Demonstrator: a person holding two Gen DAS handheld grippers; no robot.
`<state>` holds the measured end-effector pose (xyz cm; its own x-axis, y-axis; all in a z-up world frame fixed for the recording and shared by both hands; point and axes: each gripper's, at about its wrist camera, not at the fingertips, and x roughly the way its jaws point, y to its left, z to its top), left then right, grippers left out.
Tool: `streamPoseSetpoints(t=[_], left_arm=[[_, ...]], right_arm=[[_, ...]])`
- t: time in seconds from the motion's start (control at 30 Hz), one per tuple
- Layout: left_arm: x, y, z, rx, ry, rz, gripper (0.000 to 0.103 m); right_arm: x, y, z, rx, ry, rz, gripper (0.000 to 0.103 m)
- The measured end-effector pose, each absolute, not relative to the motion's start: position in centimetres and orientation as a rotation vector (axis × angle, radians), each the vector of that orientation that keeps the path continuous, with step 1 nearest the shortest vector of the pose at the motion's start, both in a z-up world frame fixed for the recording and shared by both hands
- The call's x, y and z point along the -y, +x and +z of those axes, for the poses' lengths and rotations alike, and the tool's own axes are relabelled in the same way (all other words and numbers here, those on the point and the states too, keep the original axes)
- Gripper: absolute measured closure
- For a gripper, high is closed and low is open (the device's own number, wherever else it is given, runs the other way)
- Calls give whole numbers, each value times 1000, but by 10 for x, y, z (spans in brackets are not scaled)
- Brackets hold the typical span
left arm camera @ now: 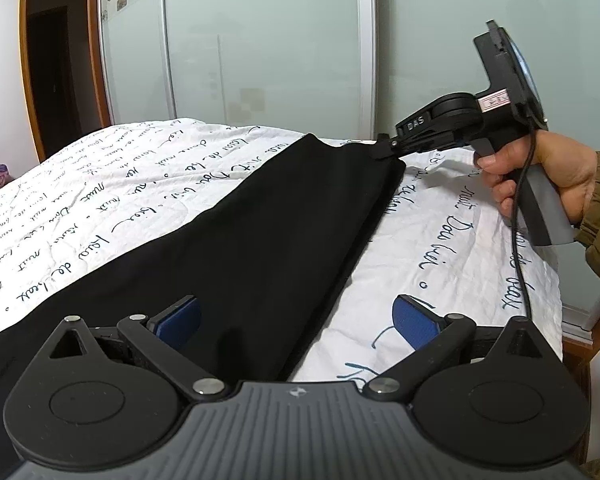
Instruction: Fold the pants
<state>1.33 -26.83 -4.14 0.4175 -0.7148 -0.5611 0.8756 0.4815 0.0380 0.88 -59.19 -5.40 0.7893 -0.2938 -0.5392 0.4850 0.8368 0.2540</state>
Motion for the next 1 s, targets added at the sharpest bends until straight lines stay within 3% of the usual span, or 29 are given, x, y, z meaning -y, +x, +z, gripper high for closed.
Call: streamPoseSetpoints(t=[0.33,0.47,0.63,0.87,1.0], left_arm=[[254,15,-40,-531,344,-959,0],[240,16,-35,-511,350,-897,0],[223,24,-29,-505,308,-812,0],[194,36,-25,-491,312,-639,0],[182,46,-28,-517,293,-586,0]], right_arm=[[586,8,-66,-562,323,-460,97],[579,2,-58,-523,248,-541,74],[558,-3,-44,-433,135,-550,71],[542,36,-69,-594,78,-392,72],[551,33,-64,-561,118,-467,70]])
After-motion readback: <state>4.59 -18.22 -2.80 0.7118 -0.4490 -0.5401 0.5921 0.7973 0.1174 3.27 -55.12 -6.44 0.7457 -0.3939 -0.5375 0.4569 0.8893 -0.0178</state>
